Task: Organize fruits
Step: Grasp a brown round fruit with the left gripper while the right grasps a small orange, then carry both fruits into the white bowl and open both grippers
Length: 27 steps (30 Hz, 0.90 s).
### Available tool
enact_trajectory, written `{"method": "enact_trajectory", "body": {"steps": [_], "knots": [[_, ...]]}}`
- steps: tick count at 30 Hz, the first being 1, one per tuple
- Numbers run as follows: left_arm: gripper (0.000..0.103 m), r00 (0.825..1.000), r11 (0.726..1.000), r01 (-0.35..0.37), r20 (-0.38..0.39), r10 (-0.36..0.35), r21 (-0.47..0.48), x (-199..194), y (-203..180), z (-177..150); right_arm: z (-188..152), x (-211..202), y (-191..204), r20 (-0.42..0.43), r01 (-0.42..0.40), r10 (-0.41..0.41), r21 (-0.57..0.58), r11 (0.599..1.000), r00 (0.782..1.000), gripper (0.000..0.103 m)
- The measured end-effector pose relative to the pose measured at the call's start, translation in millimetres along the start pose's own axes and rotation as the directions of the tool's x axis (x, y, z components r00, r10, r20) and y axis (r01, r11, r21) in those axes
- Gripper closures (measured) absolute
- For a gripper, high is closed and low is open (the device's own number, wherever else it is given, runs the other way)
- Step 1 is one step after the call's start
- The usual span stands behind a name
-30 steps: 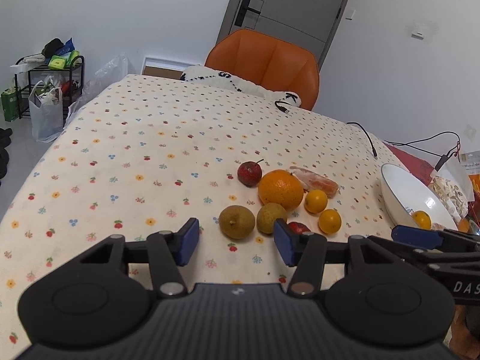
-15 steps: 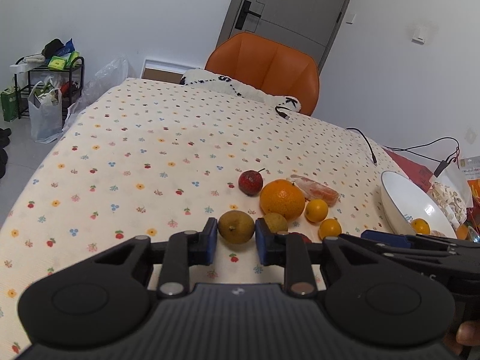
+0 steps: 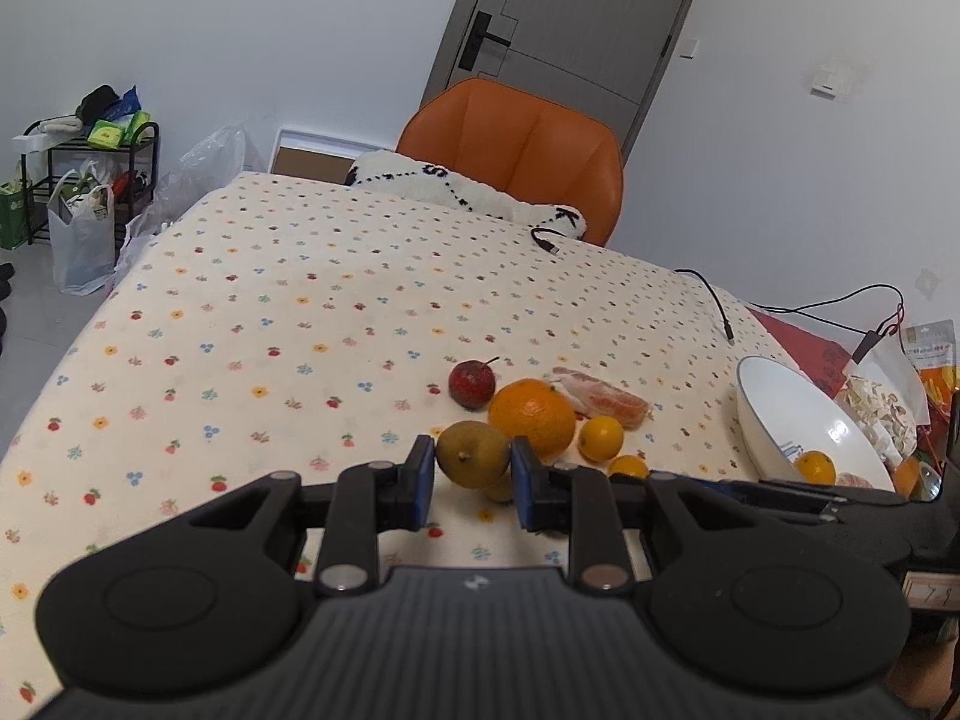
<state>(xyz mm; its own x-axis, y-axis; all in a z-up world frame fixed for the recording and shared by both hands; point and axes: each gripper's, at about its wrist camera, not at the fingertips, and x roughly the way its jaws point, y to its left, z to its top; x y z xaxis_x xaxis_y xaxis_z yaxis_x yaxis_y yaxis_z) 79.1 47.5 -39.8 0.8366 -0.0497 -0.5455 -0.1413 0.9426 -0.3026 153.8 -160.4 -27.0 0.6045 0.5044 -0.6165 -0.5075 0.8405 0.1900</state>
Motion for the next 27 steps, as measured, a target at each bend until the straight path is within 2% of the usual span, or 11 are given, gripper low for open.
{"method": "enact_trajectory", "body": {"steps": [7, 27], "knots": [[0.078, 1.0, 0.999, 0.029, 0.008, -0.03, 0.017, -1, -19, 1, -4, -25, -11, 0.041, -0.005, 0.004, 0.021, 1.0, 0.999, 0.082], [0.078, 0.99, 0.986, 0.136, 0.018, -0.138, 0.091, 0, -79, 3, -8, -84, -54, 0.15, 0.071, -0.085, 0.102, 0.992, 0.985, 0.082]]}}
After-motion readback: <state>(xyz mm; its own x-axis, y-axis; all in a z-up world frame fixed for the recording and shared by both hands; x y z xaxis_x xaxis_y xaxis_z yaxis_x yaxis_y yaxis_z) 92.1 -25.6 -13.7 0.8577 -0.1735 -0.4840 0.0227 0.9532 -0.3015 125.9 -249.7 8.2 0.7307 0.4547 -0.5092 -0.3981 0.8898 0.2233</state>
